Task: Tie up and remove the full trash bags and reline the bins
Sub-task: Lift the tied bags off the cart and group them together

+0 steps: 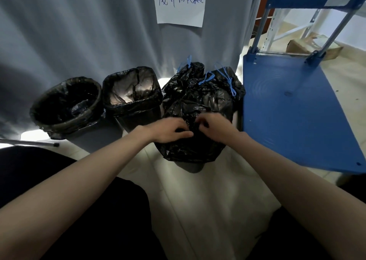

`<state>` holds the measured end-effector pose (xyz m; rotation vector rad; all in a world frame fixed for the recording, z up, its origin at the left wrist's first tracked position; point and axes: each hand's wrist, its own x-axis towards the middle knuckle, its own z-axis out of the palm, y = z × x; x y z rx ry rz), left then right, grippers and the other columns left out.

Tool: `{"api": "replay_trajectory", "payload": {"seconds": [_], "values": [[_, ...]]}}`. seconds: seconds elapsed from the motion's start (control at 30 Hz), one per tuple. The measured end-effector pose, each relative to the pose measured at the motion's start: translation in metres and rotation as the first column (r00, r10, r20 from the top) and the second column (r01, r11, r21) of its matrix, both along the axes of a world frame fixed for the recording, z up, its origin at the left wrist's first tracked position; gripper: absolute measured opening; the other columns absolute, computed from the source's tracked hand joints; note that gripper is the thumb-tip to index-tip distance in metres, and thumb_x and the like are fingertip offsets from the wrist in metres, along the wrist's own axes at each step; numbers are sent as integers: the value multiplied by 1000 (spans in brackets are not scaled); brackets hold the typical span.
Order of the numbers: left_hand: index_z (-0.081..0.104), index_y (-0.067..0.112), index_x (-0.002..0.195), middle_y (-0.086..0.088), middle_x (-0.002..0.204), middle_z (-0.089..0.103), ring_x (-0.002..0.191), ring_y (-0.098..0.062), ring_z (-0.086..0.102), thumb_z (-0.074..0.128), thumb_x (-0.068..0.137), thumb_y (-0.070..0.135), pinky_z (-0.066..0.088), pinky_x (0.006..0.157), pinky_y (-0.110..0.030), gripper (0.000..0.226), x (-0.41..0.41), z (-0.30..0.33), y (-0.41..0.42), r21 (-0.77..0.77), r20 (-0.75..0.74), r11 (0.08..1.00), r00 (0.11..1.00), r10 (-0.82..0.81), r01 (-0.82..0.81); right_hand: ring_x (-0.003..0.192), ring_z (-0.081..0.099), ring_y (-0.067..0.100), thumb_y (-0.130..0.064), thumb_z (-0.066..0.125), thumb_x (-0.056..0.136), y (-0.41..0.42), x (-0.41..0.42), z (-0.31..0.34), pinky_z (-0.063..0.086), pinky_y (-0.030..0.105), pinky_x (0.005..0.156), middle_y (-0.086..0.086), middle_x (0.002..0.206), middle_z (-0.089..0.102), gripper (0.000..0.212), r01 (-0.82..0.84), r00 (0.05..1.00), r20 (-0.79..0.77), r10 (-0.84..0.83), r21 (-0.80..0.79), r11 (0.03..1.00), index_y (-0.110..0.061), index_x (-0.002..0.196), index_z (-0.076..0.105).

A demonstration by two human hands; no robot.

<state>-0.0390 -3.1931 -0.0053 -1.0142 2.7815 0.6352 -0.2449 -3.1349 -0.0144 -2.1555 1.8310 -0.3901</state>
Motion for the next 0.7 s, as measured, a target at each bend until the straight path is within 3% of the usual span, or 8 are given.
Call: {"api": "replay_trajectory", "payload": {"seconds": [0.07,0.17,0.23,0.3,0.37,0.47,0.6,0.7], "values": [[65,21,109,-4,115,65,107,-21,60,26,98,60,45,99,-37,56,-11,-14,11,84,199,996,980,-15,-2,110,62,30,-40,44,96,7,9,0,45,37,97,11,115,68,36,-127,953,-243,183,232,965,-20,114,68],[61,14,126,-13,130,59,121,-28,53,19,101,55,35,102,-33,64,-18,-27,18,78,468,995,883,21,-65,126,51,29,-48,29,101,14,12,-4,27,42,112,14,132,58,54,-72,826,-462,323,482,873,-11,129,58],[60,11,127,-14,130,59,120,-30,54,22,102,50,37,98,-32,60,-21,-23,15,29,504,999,864,11,-29,125,52,29,-46,30,101,12,12,-3,29,41,111,14,132,57,52,-75,810,-488,324,463,883,-10,129,57],[63,15,119,-11,123,62,113,-29,59,31,101,43,44,90,-33,46,-26,-17,5,-113,416,989,909,-38,93,119,56,28,-42,34,100,6,13,0,34,39,103,13,124,63,47,-126,814,-513,271,300,946,-10,118,63],[60,22,126,-3,133,56,121,-25,54,35,100,42,45,95,-37,41,-34,-20,-7,-227,374,947,918,-131,228,121,51,26,-41,35,99,-1,13,-2,34,38,101,8,124,63,44,-166,799,-561,217,142,976,-14,117,65],[30,32,151,2,161,21,147,-24,20,22,99,56,18,119,-40,57,-42,-39,-17,-199,617,933,778,-119,301,142,26,30,-51,26,100,-5,6,-15,16,48,117,5,150,41,54,-42,720,-651,239,303,952,-24,141,48],[10,30,156,-2,164,0,150,-26,-5,13,94,68,-6,121,-43,72,-41,-55,-16,-177,823,967,567,41,186,151,-1,33,-61,15,98,-5,-2,-27,-11,55,118,8,163,14,68,136,677,-700,227,422,896,-26,156,20],[17,28,155,-3,163,9,151,-25,1,11,95,66,-5,120,-44,71,-45,-45,-13,-224,768,959,638,64,174,148,13,33,-58,20,98,-3,-1,-21,-7,55,119,9,156,33,65,73,736,-655,170,326,942,-24,149,38]]}}
